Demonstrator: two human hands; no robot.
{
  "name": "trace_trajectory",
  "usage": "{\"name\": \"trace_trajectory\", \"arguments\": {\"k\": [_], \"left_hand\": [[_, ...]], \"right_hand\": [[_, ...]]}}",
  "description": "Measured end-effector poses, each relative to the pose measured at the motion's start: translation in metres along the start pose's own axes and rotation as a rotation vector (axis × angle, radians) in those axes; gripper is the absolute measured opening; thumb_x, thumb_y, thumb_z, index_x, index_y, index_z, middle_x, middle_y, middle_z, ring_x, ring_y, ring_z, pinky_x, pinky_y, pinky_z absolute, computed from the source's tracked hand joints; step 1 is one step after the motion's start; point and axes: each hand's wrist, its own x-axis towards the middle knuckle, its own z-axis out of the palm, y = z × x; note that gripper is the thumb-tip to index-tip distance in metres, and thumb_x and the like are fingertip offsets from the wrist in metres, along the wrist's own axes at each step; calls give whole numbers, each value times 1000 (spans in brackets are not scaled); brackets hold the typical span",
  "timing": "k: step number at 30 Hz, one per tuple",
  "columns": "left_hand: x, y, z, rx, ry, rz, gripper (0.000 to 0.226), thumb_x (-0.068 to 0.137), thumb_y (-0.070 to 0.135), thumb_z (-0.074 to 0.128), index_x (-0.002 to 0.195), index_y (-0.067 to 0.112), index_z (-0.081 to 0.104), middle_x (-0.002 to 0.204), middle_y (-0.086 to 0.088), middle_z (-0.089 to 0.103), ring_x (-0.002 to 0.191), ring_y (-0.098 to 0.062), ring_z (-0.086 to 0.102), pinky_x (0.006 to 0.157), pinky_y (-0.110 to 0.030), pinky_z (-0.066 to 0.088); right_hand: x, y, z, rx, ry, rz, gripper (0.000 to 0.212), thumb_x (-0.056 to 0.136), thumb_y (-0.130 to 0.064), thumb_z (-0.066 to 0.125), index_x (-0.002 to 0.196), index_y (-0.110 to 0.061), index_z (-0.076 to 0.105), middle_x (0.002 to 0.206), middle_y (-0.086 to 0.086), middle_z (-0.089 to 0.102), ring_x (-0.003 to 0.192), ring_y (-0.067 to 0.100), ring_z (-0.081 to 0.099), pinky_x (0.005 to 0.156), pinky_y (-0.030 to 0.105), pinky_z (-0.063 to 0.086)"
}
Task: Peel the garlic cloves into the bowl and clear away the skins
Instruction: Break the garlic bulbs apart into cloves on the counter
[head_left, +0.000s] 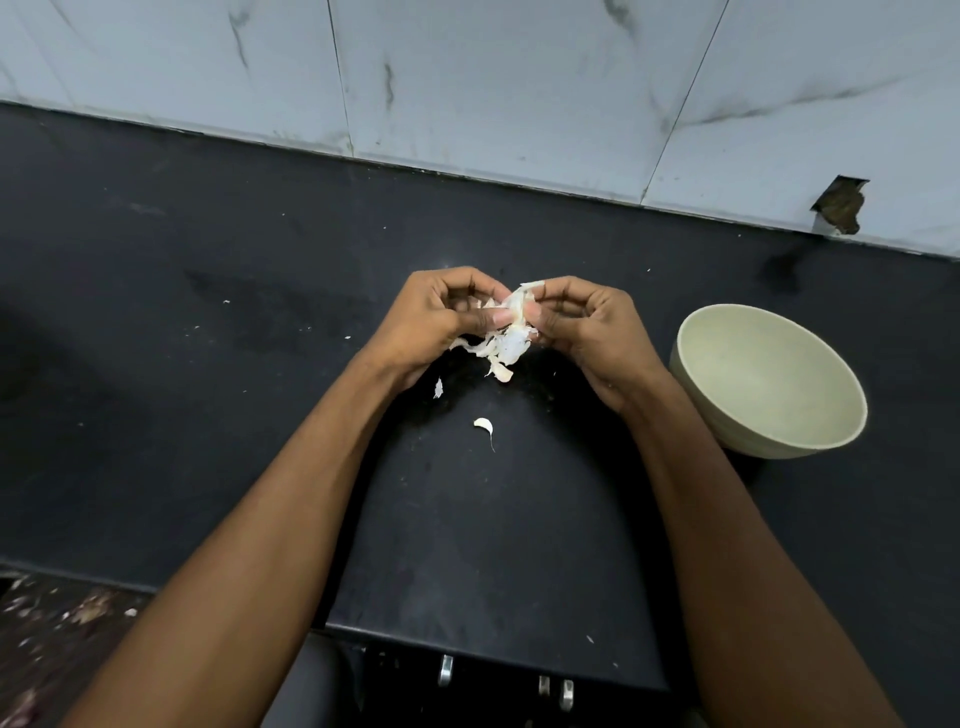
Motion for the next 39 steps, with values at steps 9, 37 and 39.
{"name": "trace_trajectory", "arguments": {"k": [9, 37, 39], "left_hand": [[-3, 7, -8, -23, 13, -21, 19, 93, -1, 71, 111, -2, 75, 97, -23, 76, 86, -26, 71, 82, -35, 58], [-11, 14, 6, -380, 135, -83, 17, 74, 2, 81, 89, 3, 72, 84, -11, 75, 73, -20, 72, 69, -32, 62], [-11, 15, 5, -396, 153, -80, 18, 76, 1, 77, 93, 0, 69, 90, -13, 76, 77, -20, 73, 70, -31, 61]], "right_hand": [[0, -3, -4, 95, -25, 37, 15, 93, 2, 69, 107, -4, 72, 104, 9, 77, 91, 20, 74, 76, 31, 61], [-7, -11, 19, 216, 34, 3, 32, 77, -9, 80, 105, 4, 73, 94, 19, 78, 86, 28, 78, 81, 30, 63], [-6, -10, 20, 232, 32, 5, 24, 85, -5, 77, 107, 4, 72, 91, 18, 78, 84, 26, 77, 82, 31, 63]]}}
